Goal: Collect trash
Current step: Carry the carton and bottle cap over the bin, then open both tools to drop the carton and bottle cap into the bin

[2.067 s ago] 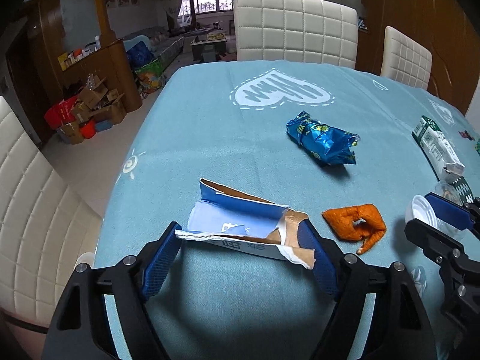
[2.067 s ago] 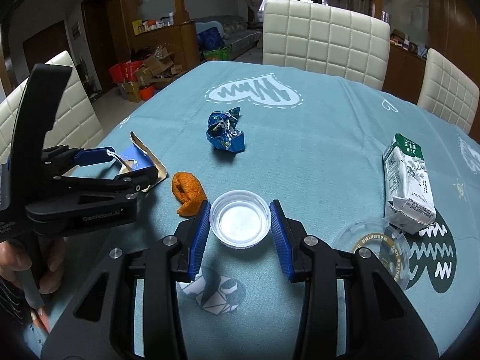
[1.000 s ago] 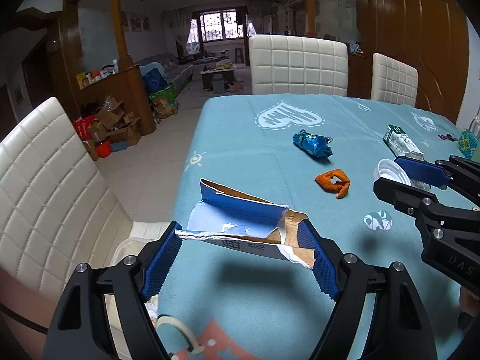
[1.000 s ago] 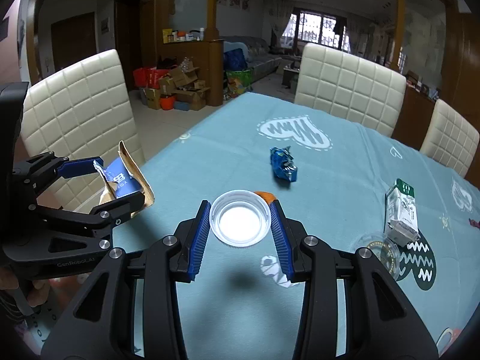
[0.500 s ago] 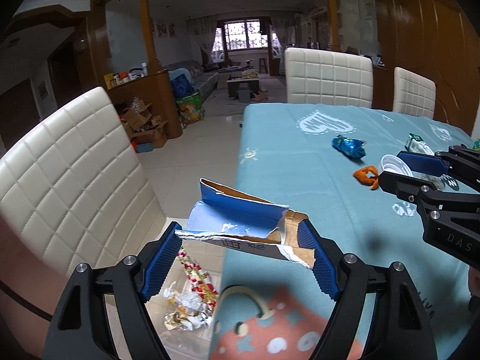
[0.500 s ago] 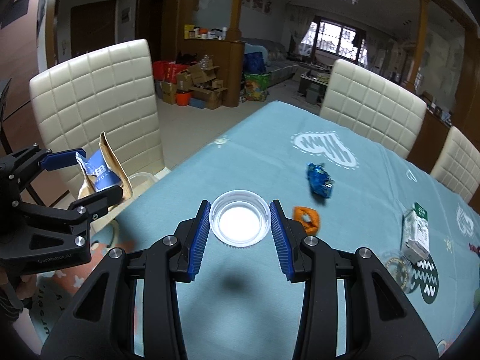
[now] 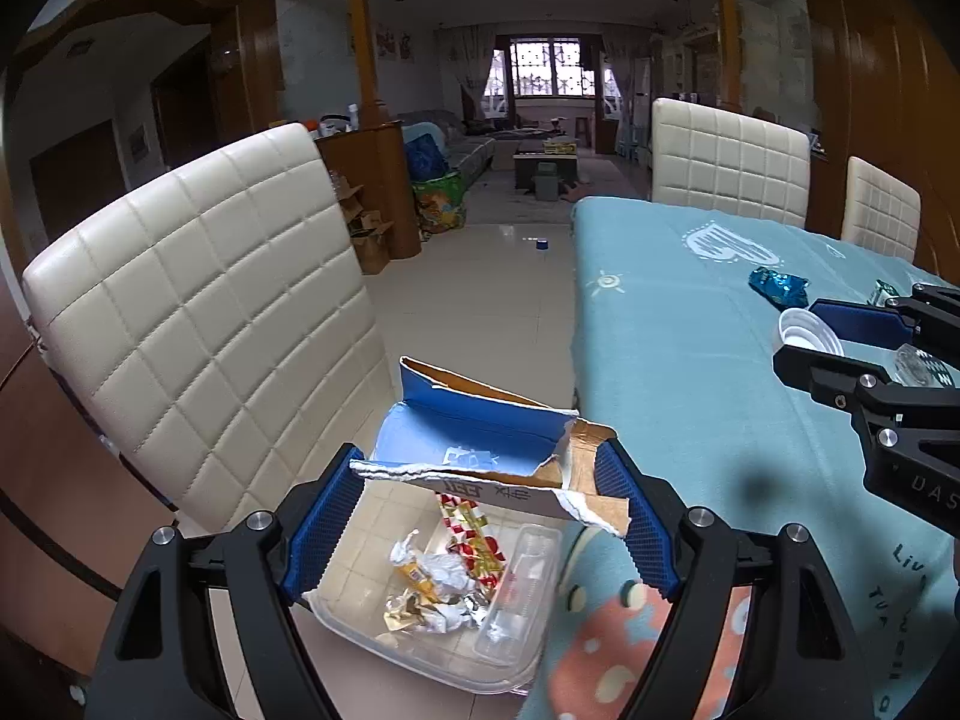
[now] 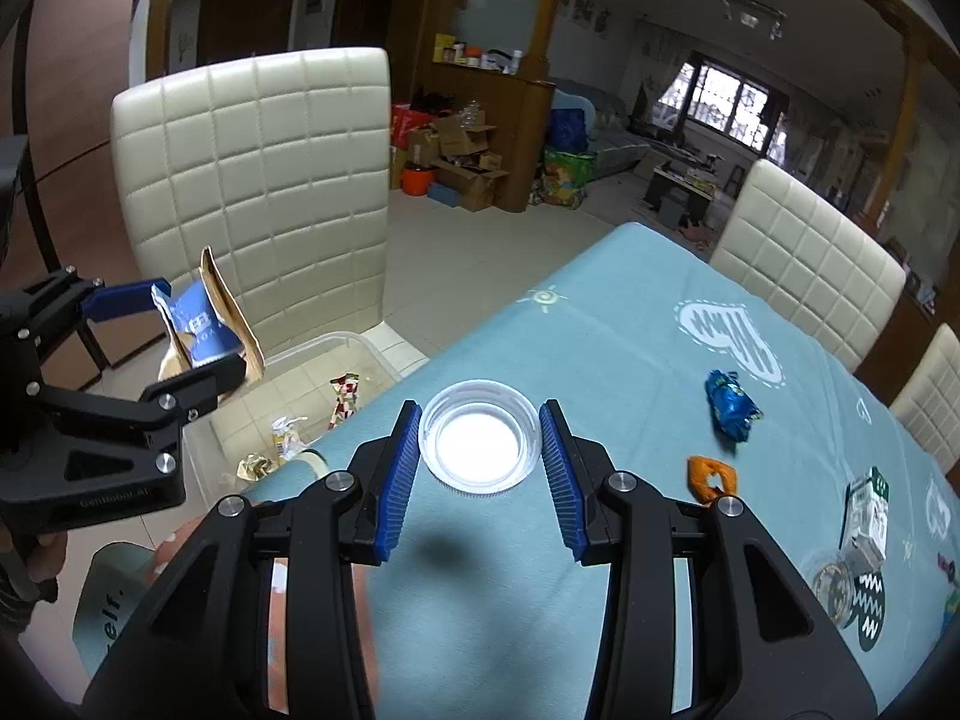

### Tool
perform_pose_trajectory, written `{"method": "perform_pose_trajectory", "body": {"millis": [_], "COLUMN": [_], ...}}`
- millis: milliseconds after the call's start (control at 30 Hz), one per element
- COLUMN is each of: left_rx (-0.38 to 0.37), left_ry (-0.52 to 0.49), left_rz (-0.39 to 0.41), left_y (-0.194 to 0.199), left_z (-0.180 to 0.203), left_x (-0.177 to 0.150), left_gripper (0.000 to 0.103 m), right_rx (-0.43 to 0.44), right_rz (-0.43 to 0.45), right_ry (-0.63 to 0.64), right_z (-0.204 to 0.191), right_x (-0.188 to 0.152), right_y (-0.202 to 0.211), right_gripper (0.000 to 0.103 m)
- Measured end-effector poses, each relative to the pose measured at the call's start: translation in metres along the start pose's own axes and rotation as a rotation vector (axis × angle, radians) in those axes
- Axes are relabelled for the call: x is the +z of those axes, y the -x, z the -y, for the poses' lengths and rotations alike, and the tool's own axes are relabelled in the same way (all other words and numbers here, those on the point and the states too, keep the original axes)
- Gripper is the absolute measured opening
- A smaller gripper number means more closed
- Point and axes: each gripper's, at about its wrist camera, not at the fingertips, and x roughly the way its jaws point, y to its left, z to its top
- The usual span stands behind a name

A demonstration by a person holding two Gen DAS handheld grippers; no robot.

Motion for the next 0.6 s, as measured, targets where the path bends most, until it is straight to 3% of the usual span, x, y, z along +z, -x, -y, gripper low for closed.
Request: {"method": "perform_pose_trajectory", "body": {"millis": [333, 600], "left_rx": [0.071, 0.061], "left_ry": [0.021, 0.020], "left_rz": [0.009, -0.019], "left_y": [0.004, -0.003], "left_z": [-0.033, -0.037], "left_x": [-0.015, -0.019], "left_gripper": [0.077, 0.078], "right_rx": [0.025, 0.039], "right_rz": [0.003, -0.004], "right_ry": [0.060, 0.083], "right_z": [-0.033, -0.045], "right_x": [0.013, 0.014], "right_y": [-0.008, -0.015], "right_gripper": [0.043, 0.043]}}
